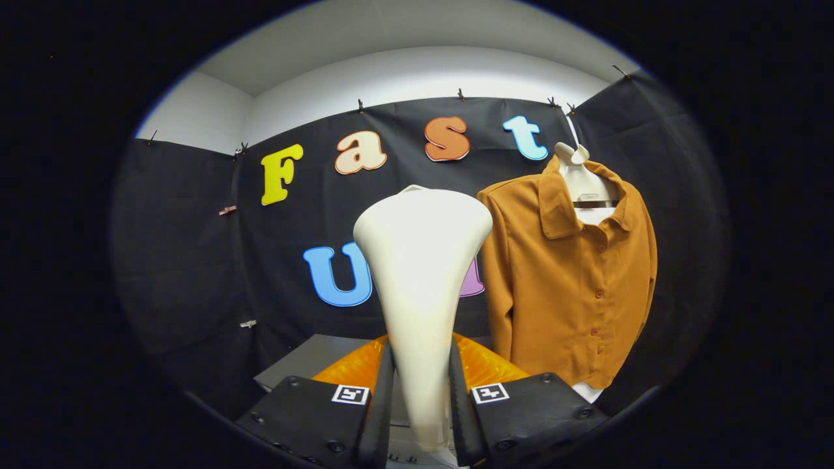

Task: Iron the clothes twice with a garment steamer, once on the left side and once on the right side.

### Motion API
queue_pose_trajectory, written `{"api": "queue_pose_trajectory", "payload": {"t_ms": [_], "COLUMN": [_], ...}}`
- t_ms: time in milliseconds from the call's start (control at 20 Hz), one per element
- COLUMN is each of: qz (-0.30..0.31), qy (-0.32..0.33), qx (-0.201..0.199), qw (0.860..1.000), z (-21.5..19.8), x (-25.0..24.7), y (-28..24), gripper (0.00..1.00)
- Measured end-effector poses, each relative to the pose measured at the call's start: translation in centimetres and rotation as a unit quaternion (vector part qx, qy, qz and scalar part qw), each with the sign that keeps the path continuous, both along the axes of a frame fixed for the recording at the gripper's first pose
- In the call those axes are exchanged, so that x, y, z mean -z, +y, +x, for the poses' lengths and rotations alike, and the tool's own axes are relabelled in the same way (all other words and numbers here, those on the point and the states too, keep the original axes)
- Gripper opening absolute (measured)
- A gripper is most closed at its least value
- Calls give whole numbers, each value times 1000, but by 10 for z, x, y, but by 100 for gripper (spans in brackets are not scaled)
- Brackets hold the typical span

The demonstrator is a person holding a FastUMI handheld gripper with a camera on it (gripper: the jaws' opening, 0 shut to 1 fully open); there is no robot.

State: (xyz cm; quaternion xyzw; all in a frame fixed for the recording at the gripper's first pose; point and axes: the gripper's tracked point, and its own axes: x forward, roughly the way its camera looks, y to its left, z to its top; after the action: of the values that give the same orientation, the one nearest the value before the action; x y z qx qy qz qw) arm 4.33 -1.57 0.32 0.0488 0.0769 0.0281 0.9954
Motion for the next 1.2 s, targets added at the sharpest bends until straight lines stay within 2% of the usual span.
{"api": "queue_pose_trajectory", "payload": {"t_ms": [400, 1200], "qz": [-10, -16], "qy": [-20, -20], "qx": [-23, -32], "qw": [999, 999], "z": [-1, -5], "x": [-8, -4], "y": [29, 31], "gripper": [43, 43]}}
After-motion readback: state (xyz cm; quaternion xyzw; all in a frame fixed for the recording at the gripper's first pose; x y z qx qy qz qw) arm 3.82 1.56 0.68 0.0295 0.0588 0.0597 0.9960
